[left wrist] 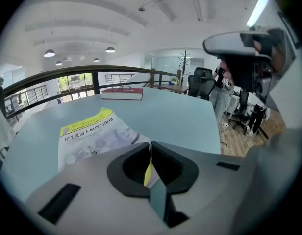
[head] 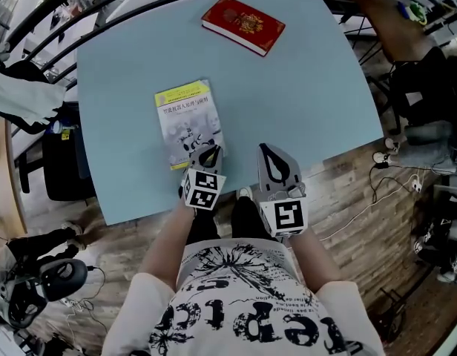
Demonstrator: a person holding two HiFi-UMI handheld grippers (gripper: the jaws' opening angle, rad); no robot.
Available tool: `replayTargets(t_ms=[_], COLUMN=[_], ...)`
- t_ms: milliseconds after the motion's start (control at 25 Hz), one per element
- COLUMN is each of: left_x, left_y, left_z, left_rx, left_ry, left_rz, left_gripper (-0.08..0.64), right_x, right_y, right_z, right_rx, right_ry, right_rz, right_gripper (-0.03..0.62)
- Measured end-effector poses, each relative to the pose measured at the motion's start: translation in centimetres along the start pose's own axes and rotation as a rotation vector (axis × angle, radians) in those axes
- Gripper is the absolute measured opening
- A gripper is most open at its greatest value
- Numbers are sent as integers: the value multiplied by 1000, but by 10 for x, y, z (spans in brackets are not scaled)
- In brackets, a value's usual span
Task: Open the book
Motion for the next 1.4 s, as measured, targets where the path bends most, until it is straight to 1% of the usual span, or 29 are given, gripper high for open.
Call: replayTargets(t_ms=[120, 400, 600, 720, 960, 1080, 1280, 1400], left_x=[6, 20, 16, 8, -17, -37, -74, -97], left_y=[12, 41, 75, 96, 135, 153, 178, 190], left_z=[12, 58, 97, 119, 155, 168, 173, 167], left_rx=[-8, 17, 90, 146, 251, 305, 379, 404], left_ry=[-33, -140, -219, -245, -263, -241, -185, -134], left_rz=[56, 112, 164, 186, 267, 297, 292, 290], left_gripper=[25, 23, 25, 25, 25, 25, 26, 29], right_x=[4, 20, 32, 37, 40, 41, 39, 38], right_y=[4, 27, 53, 70, 102, 121, 147, 158], right_z=[-2, -15, -33, -43, -67, -78, -92, -99], right_rx=[-5, 33, 101, 143, 222, 261, 299, 301], right_ry=[-1, -27, -57, -62, -62, -50, -32, -27], right_rz=[-2, 9, 36, 51, 63, 68, 50, 29], right_gripper=[11, 11, 11, 11, 11, 11, 11, 11])
Point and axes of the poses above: the fingertips, and each gripper's own axes: z backward along the fingers, y to its left, x out of its top, the point moved 8 cm from there along z, backward along the fingers, and after that the axes turned 10 degrees about x, right-handed, at the moved point
